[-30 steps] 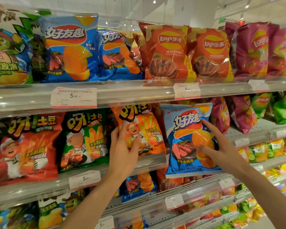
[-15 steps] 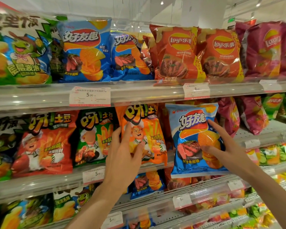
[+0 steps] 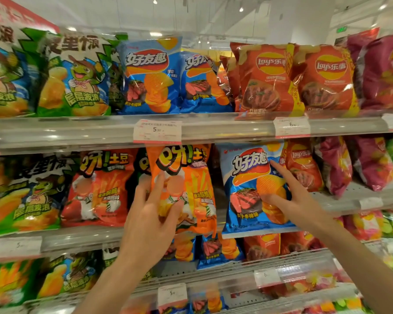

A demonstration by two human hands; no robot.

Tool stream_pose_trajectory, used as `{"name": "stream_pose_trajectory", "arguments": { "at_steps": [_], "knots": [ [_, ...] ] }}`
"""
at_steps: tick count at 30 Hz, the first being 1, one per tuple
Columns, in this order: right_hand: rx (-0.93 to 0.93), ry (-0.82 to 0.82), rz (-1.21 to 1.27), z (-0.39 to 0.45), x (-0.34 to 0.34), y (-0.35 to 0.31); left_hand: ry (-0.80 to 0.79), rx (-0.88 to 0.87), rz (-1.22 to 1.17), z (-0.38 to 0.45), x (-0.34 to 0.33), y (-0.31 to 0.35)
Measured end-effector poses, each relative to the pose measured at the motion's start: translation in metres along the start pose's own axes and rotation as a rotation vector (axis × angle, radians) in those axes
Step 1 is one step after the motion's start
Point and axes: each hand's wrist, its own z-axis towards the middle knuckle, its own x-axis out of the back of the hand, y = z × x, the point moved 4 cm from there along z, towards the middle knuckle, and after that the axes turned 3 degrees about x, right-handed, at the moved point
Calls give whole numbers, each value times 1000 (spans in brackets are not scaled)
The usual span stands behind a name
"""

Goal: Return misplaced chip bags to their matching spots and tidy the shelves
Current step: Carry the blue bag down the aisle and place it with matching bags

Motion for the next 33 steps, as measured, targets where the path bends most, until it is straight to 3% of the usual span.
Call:
{"name": "stream_pose_trajectory", "arguments": {
  "at_steps": [22,25,29,33],
  "knots": [
    [31,-42,-150,96,-69,-7,123,79,-24,-5,52,-42],
    [31,-39,-255,101,-69,-8,123,81,-24,-4,51,-43],
    [-38,-171,-371,100,-82,9,118,90,-9,-2,48,-46],
    [29,-206,-534,97,-97,17,107,92,6,1,44,-52]
  ]
}}
